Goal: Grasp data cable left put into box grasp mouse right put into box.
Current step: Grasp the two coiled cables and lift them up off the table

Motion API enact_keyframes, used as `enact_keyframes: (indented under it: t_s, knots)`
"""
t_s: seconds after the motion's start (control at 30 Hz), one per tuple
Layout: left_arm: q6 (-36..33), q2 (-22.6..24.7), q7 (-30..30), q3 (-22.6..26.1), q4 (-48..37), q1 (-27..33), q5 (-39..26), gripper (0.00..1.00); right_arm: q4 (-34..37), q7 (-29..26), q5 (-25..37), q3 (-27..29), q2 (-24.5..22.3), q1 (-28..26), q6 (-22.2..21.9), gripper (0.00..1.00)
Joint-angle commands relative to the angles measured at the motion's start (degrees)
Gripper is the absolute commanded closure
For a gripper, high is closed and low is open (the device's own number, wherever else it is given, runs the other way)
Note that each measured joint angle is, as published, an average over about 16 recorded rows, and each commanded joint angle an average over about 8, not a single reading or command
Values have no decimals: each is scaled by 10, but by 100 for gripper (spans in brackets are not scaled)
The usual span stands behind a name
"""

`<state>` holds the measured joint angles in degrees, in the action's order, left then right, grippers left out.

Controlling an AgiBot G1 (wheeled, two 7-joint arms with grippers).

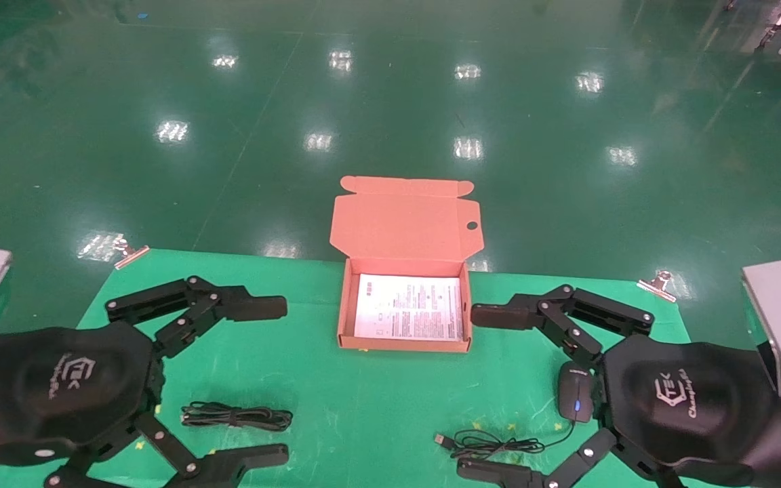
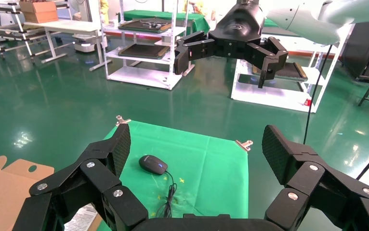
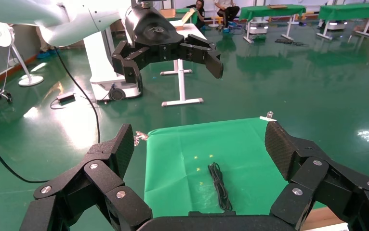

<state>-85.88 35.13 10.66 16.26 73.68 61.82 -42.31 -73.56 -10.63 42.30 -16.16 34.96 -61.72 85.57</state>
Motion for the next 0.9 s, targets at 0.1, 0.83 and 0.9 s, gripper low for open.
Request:
enact_keyframes:
  t_s: [0.1,0.83,0.9]
  knots:
    - [-2,1,-1,2,1,3,-5,0,0,1,3,0,-1,-1,0,0]
    - [-37,58,-37,167,9,175,-311,0,-37,173,352,-113,26,-154,23,0]
    - [-34,66,-44,183,10,186,-338,0,-39,197,389,-130,34,-166,21,0]
